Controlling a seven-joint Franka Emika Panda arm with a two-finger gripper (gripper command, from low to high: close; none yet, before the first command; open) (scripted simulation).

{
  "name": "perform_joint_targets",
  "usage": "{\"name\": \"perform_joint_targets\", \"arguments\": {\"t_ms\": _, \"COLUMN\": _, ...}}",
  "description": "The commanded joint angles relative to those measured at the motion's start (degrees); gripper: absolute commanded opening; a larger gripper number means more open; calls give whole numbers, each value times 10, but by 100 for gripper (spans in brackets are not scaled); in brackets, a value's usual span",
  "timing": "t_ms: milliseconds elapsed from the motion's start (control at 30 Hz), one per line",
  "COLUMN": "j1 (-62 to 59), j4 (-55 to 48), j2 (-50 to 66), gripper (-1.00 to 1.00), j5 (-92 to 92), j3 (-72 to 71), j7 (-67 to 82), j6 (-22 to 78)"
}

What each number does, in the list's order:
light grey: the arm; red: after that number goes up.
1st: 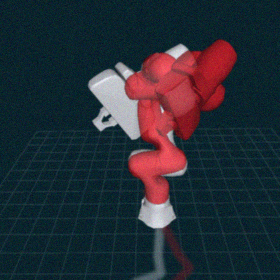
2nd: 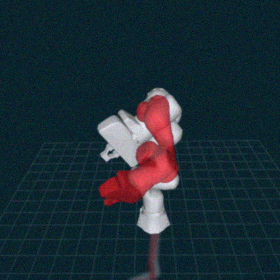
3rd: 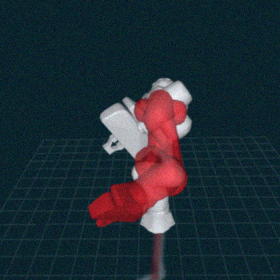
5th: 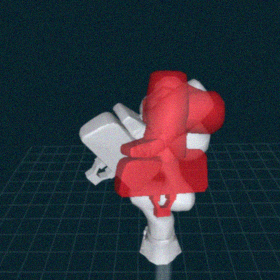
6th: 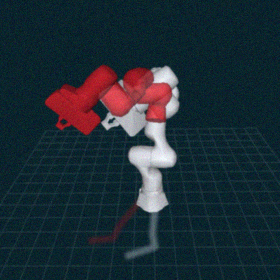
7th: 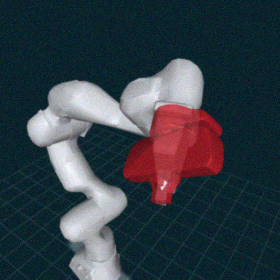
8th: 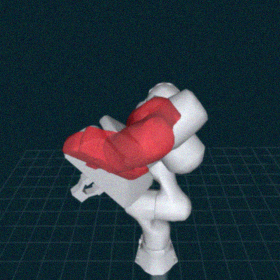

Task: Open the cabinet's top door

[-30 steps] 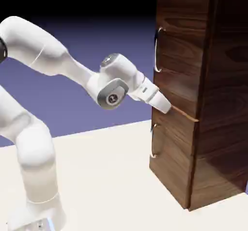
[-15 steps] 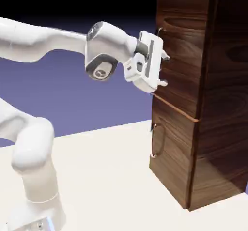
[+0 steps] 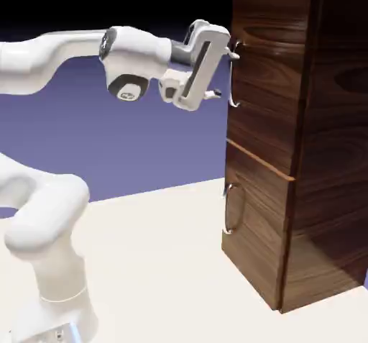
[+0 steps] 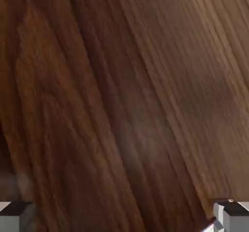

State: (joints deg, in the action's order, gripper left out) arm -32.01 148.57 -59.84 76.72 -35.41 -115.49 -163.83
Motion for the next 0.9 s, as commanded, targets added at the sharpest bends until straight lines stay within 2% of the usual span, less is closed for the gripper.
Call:
{"name": "perform_joint_targets", "arguments": {"t_ms": 0, "j1": -10, "j4": -2, "j2": -8, "gripper": 0, "j5": 25, "j3": -13, "j7": -23, "j6": 2}}
{"name": "perform_joint_targets", "arguments": {"t_ms": 433, "j1": -144, "j4": -30, "j2": -118, "gripper": 0, "j5": 349, "j3": -182, "j7": -326, "j6": 33}}
{"name": "perform_joint_targets", "arguments": {"t_ms": 533, "j1": -148, "j4": -15, "j2": -145, "gripper": 0, "j5": 423, "j3": -159, "j7": -378, "j6": 30}}
{"name": "perform_joint_targets", "arguments": {"t_ms": 600, "j1": -149, "j4": -11, "j2": -151, "gripper": 0, "j5": 438, "j3": -155, "j7": -389, "j6": 30}}
{"name": "perform_joint_targets", "arguments": {"t_ms": 767, "j1": -252, "j4": -77, "j2": -122, "gripper": 0, "j5": 503, "j3": -197, "j7": -353, "j6": 65}}
{"name": "perform_joint_targets", "arguments": {"t_ms": 800, "j1": -252, "j4": -77, "j2": -122, "gripper": -100, "j5": 503, "j3": -197, "j7": -353, "j6": 65}}
{"name": "perform_joint_targets", "arguments": {"t_ms": 867, "j1": -235, "j4": -58, "j2": -126, "gripper": -100, "j5": 504, "j3": -178, "j7": -339, "j6": 90}}
